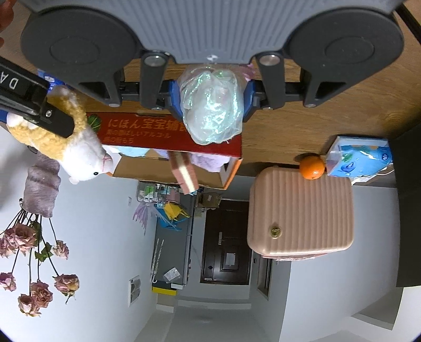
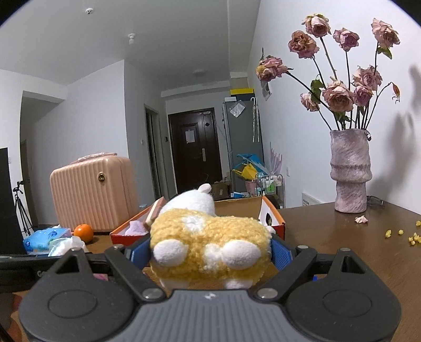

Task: Organize soft objects
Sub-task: 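Carry the plastic ball in the left tool while the right carries the lamb to the box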

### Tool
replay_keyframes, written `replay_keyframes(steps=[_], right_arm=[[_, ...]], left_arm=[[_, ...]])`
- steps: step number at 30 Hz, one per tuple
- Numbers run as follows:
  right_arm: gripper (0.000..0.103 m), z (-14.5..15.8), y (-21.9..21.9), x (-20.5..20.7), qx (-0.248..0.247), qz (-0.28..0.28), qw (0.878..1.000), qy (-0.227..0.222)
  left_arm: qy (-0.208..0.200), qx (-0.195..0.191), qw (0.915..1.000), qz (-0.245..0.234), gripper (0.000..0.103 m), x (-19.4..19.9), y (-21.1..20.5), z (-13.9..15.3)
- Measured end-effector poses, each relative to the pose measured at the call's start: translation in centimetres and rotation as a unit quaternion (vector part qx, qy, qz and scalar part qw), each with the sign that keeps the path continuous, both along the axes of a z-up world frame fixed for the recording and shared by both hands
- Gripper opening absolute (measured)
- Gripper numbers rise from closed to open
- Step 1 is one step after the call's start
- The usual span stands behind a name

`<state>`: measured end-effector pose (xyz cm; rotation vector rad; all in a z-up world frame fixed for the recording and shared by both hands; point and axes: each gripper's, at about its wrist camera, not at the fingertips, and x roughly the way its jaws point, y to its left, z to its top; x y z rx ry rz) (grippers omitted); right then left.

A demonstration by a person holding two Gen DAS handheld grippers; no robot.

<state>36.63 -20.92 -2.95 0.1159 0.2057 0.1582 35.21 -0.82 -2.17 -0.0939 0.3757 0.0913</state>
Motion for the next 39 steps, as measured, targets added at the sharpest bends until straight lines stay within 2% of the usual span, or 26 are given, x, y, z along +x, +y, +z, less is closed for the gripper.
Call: replay_keyframes(steps=[20,39], right_arm=[[0.089,-0.2,-1.4,1.4,-0.009,-0.006,0.999,-0.037],[0.089,-0.5,-3.3,6.1,-0.015,-0.016,0.999,-0.048]], left_arm=[[-0.021,-0.006,0.9996,-0.019,0.042,3.2,-3.9,1.1],[-0.032,-0.016,0.999,-0.027,0.042,8.0,-5.8,1.6]])
